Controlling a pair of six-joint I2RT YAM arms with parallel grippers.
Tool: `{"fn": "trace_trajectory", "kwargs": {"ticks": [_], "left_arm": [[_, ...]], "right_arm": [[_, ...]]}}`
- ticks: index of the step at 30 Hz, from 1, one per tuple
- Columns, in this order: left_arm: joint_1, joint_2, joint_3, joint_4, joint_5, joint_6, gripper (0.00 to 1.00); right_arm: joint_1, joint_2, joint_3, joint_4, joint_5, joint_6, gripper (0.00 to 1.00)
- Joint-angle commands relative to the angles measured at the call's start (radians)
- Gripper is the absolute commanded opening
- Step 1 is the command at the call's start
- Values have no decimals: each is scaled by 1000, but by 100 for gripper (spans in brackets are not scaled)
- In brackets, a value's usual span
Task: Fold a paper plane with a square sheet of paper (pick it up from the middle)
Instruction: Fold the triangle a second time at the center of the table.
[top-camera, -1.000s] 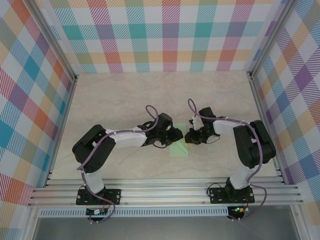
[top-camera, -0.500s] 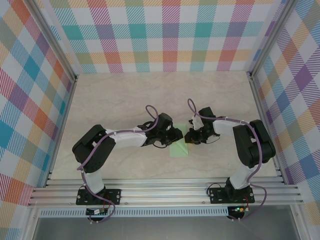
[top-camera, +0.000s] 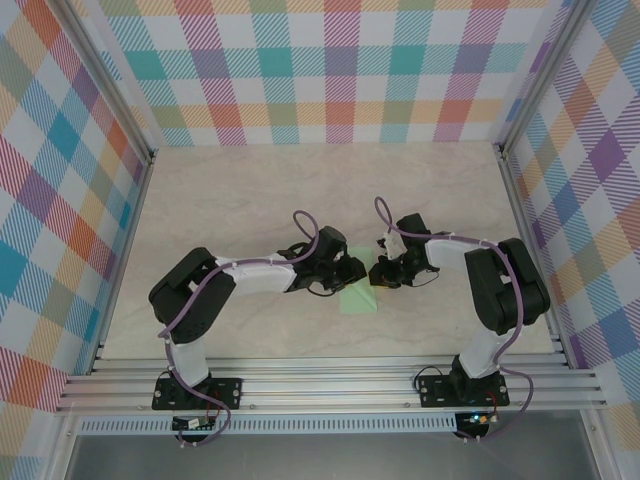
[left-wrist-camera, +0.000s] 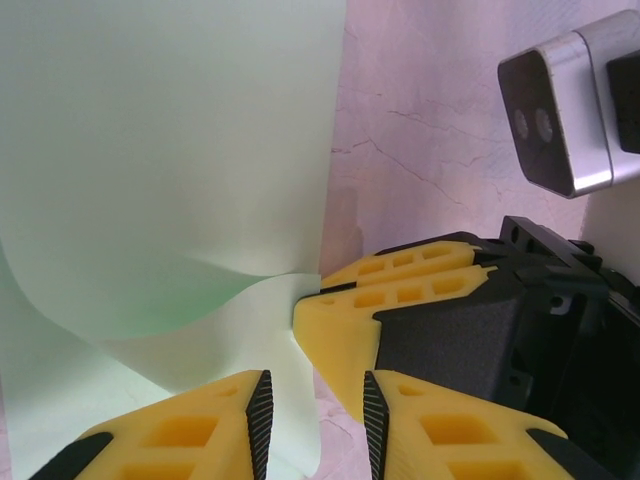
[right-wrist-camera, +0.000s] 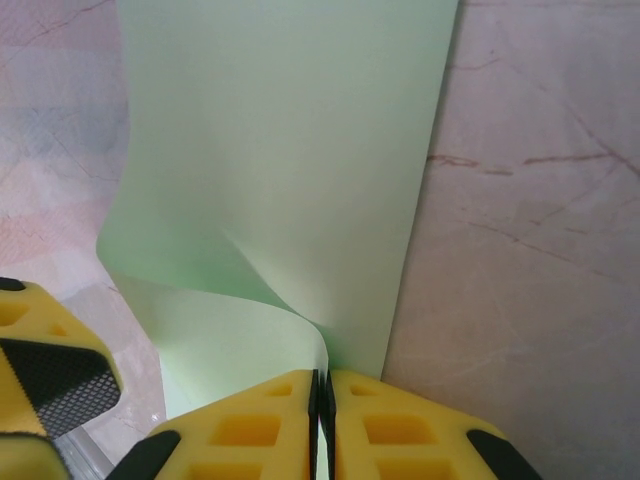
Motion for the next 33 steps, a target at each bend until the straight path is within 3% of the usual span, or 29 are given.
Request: {"fn": "trace_trajectory", "kwargs": {"ticks": [1, 26, 33], "left_arm": [[-14, 28, 23, 17, -7, -2, 32], [-15, 91, -39, 92, -21, -35, 32], [-15, 103, -40, 90, -23, -32, 32]], "right_arm": [[0, 11, 20, 1, -7, -21, 13], [0, 18, 23, -4, -8, -21, 14], [1, -12, 13, -2, -9, 0, 25]]}}
